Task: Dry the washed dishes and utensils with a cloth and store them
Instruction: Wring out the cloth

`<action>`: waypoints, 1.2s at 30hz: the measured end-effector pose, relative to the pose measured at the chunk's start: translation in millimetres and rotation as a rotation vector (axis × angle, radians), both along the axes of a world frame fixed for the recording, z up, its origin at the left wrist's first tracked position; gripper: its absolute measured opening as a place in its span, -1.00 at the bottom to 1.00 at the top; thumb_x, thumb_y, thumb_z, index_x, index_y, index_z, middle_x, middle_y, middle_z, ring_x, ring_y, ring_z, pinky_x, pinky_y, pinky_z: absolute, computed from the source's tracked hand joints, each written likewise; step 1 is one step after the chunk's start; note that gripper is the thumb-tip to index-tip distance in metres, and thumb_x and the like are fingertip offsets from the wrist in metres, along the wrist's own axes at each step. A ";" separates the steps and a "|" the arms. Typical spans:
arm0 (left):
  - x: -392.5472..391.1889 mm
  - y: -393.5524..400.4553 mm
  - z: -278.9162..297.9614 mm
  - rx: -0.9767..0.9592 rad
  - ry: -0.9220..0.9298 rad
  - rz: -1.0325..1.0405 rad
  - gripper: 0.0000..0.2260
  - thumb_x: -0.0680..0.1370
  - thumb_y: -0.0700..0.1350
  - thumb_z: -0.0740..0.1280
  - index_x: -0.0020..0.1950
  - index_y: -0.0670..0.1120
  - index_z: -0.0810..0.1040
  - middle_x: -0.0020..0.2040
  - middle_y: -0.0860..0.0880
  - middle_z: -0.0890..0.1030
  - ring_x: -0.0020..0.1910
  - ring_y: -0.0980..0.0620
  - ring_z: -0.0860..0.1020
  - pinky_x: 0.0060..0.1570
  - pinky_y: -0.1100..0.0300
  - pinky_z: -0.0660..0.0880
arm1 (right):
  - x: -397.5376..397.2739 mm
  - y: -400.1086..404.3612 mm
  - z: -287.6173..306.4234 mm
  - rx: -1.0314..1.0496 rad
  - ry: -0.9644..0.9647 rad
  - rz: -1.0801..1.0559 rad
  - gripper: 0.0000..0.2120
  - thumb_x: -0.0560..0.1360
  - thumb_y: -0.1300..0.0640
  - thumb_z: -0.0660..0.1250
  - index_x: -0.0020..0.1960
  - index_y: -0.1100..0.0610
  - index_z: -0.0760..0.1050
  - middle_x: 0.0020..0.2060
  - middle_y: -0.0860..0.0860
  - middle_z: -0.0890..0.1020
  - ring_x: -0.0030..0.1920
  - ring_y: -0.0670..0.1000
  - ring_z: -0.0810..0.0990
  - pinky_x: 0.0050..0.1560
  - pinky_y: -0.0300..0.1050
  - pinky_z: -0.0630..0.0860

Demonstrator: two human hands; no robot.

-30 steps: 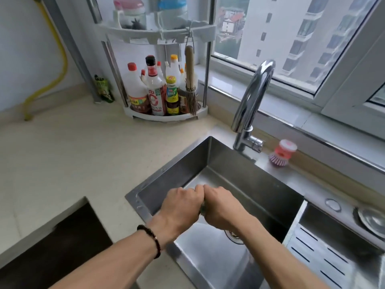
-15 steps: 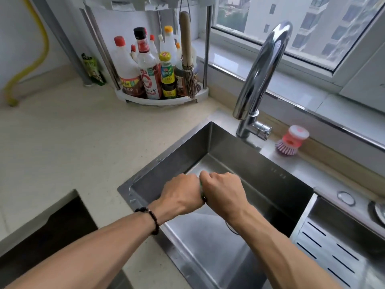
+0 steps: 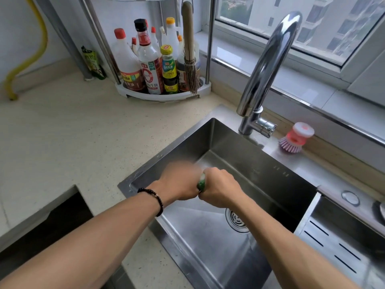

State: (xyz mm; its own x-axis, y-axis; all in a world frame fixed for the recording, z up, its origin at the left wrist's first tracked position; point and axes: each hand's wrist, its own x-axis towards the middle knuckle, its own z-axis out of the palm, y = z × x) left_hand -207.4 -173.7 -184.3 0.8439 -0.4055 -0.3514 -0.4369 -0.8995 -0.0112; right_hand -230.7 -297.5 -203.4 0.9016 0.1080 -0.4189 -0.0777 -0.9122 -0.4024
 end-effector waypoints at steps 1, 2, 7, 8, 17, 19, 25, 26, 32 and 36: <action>3.1 -1.9 -2.7 -0.033 0.076 0.090 -0.94 0.51 -0.10 0.31 -0.07 -0.05 0.45 -0.05 -0.08 0.64 -0.15 -0.13 0.56 -0.19 0.10 0.39 | -4.7 -1.3 0.8 -0.022 -0.077 -0.004 -0.75 0.40 0.19 0.33 0.05 0.14 0.38 -0.17 0.10 0.56 -0.18 0.19 0.47 -0.29 -0.04 0.38; 7.0 -2.5 -3.6 -0.098 0.175 0.197 -0.91 0.50 -0.08 0.34 -0.09 -0.07 0.47 -0.10 -0.07 0.63 -0.20 -0.10 0.54 -0.21 0.11 0.40 | -10.5 -2.4 0.8 -0.025 -0.170 -0.004 -0.66 0.42 0.21 0.32 0.16 0.11 0.33 -0.11 0.12 0.56 -0.17 0.20 0.47 -0.27 -0.01 0.38; 13.5 7.5 3.2 -0.512 0.791 0.497 -0.92 0.56 -0.16 0.28 -0.13 -0.09 0.42 -0.45 0.02 0.30 -0.50 0.08 0.19 -0.50 0.24 0.12 | -37.4 -16.0 -28.4 -0.133 -0.789 0.330 -0.22 0.33 0.41 0.27 0.53 0.24 0.18 0.42 0.33 0.35 0.20 0.29 0.54 0.04 0.08 0.60; 10.4 8.1 7.5 -0.564 0.917 0.471 -0.89 0.56 -0.22 0.26 -0.13 -0.07 0.38 -0.44 0.02 0.26 -0.49 0.09 0.14 -0.50 0.24 0.08 | -38.0 -19.3 -31.9 -0.125 -0.877 0.372 -0.26 0.37 0.40 0.26 0.53 0.27 0.19 0.43 0.34 0.32 0.21 0.29 0.54 0.09 0.10 0.59; -19.1 -13.9 12.6 -0.713 0.579 0.490 -0.70 0.42 -0.34 0.35 -0.38 -0.08 0.30 -0.52 0.05 0.26 -0.51 0.07 0.18 -0.50 0.23 0.12 | -3.4 -22.9 8.2 -0.216 -0.998 0.399 -0.71 0.04 0.39 0.41 -0.35 0.15 0.41 -0.51 0.05 0.36 -0.60 0.05 0.10 -0.50 -0.23 0.00; -18.1 -13.6 12.1 -0.564 0.351 0.422 -0.74 0.44 -0.26 0.34 -0.39 -0.10 0.34 -0.49 0.04 0.37 -0.50 0.06 0.28 -0.48 0.23 0.21 | -1.7 -17.1 9.7 -0.239 -0.866 0.383 -0.62 -0.07 0.37 0.48 -0.39 0.15 0.37 -0.58 0.03 0.36 -0.68 0.06 0.16 -0.47 -0.28 -0.09; -17.3 -5.8 14.6 -0.260 0.030 0.240 -0.85 0.47 -0.14 0.28 -0.29 -0.02 0.41 -0.35 0.02 0.48 -0.36 -0.04 0.47 -0.28 0.12 0.38 | -1.7 -4.6 30.6 -0.324 -0.423 0.371 -0.81 0.47 0.24 0.32 -0.06 0.14 0.29 -0.13 0.11 0.64 -0.20 0.21 0.58 -0.29 -0.05 0.32; -15.9 -5.8 16.1 -0.231 -0.011 0.205 -0.84 0.46 -0.15 0.28 -0.31 -0.01 0.39 -0.37 0.02 0.47 -0.36 -0.05 0.46 -0.28 0.12 0.38 | -2.0 -4.2 31.8 -0.297 -0.384 0.341 -0.84 0.47 0.24 0.30 -0.04 0.14 0.32 -0.10 0.10 0.63 -0.17 0.20 0.57 -0.26 -0.05 0.33; -7.6 -6.6 27.3 -0.064 -0.181 0.035 -0.89 0.49 -0.17 0.27 -0.21 -0.01 0.40 -0.15 -0.07 0.65 -0.29 -0.08 0.44 -0.23 0.12 0.37 | 1.6 -3.6 39.5 -0.165 -0.268 0.226 -0.84 0.39 0.28 0.28 -0.06 0.12 0.51 -0.27 0.04 0.52 -0.26 0.13 0.49 -0.30 -0.08 0.40; -1.3 -6.1 30.3 0.004 -0.247 -0.057 -0.91 0.52 -0.16 0.24 -0.15 0.00 0.39 -0.12 -0.08 0.65 -0.29 -0.07 0.43 -0.24 0.12 0.36 | 6.0 -4.7 38.5 -0.095 -0.198 0.188 -0.89 0.36 0.31 0.25 -0.22 0.11 0.42 -0.29 0.05 0.53 -0.34 0.07 0.47 -0.42 -0.14 0.32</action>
